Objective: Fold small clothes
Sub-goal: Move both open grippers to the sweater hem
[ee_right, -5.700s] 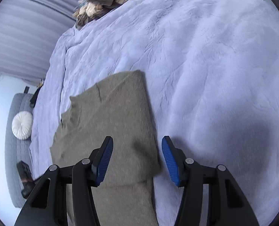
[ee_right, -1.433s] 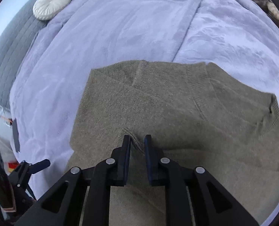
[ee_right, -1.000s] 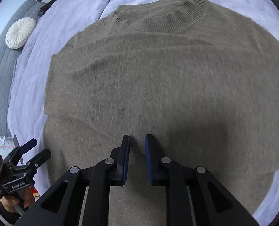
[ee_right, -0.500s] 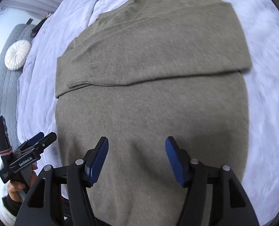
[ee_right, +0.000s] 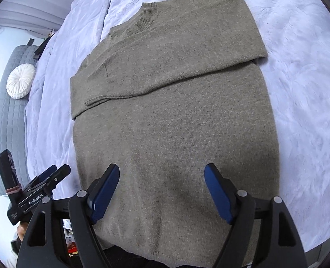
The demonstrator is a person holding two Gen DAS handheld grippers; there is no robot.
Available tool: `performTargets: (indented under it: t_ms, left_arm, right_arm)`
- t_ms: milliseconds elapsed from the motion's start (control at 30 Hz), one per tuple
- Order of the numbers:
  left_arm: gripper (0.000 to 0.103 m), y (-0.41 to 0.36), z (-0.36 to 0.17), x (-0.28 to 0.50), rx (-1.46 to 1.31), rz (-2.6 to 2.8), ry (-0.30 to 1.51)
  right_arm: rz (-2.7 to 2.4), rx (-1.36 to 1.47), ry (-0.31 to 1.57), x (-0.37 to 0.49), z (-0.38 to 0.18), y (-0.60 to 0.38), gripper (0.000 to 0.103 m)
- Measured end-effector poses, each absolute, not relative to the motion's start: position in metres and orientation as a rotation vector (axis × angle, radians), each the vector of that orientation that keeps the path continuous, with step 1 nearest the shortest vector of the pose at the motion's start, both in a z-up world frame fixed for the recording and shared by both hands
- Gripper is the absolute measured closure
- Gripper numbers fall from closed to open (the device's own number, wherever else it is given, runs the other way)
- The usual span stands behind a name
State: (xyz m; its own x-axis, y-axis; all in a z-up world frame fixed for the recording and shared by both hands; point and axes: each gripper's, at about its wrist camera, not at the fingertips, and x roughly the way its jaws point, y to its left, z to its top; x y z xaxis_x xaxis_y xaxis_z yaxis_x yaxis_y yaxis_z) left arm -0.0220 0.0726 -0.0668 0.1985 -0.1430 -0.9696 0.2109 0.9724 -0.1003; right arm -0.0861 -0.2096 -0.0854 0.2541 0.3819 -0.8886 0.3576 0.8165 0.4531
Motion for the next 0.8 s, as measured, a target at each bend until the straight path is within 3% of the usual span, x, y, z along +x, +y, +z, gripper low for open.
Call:
performTargets:
  t_ms: [167, 433, 800]
  left_arm:
    - [0.002, 0.085, -0.069, -0.027, 0.097, -0.254, 1.368]
    - [0.002, 0.125, -0.099, -0.046, 0.004, -0.318, 1.552]
    - [0.002, 0.124, -0.140, -0.080, -0.226, -0.616, 1.791]
  right_arm:
    - [0.009, 0.679, 1.349, -0.096, -0.086, -0.217, 0.021]
    - [-0.064, 0.693, 1.414, -0.149, -0.098, -0.252, 0.021]
    - [0.078, 1.031, 1.475, -0.223, -0.150, -0.264, 0.020]
